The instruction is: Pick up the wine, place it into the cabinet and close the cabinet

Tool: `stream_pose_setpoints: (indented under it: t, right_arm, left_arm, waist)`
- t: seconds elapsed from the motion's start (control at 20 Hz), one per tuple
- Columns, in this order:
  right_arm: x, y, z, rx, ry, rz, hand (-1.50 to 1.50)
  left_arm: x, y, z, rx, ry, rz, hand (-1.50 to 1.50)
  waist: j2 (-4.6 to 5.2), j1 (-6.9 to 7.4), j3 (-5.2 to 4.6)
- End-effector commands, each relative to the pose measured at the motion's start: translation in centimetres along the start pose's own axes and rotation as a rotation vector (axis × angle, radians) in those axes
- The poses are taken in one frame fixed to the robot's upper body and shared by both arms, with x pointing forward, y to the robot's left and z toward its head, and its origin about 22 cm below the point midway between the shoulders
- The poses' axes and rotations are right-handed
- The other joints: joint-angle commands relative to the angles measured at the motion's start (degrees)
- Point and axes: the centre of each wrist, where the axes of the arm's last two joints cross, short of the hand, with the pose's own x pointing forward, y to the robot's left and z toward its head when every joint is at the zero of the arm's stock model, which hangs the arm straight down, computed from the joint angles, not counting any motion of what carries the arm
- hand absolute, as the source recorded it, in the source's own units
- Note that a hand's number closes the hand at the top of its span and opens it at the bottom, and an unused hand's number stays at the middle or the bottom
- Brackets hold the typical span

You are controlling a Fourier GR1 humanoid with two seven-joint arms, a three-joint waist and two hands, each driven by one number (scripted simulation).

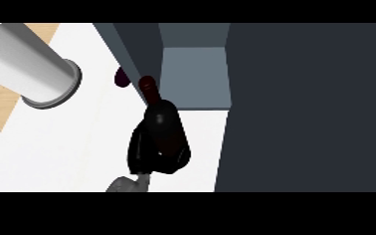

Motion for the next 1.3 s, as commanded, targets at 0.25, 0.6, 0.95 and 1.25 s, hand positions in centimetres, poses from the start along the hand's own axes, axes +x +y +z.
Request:
stream_pose_setpoints:
  t: [0.25, 0.6, 0.95, 1.25]
  right_arm:
    - [0.3, -0.3, -0.2, 0.022, -0.025, -0.026, -1.50]
    - [0.9, -0.1, -0.5, 0.012, -0.037, -0.032, -1.50]
    - [0.0, 0.1, -1.3, 0.018, -0.025, -0.036, -1.50]
    - [-1.8, -1.9, -0.5, 0.019, -0.018, -0.049, -1.50]
  left_arm:
    - [-1.6, -1.4, -0.9, 0.043, 0.014, -0.029, 1.50]
    - [-3.1, -1.4, -3.1, 0.029, -0.046, -0.050, 1.50]
    - [-1.4, -3.6, -6.6, 0.040, -0.058, -0.046, 1.50]
    - [-1.9, -2.3, -7.9, 0.046, -0.025, -0.033, 1.50]
  waist:
    - [0.05, 0.00, -0.01]
    - [0.14, -0.43, -0.04]
    - [0.12, -0.30, -0.03]
    - [0.25, -0.74, -0.01]
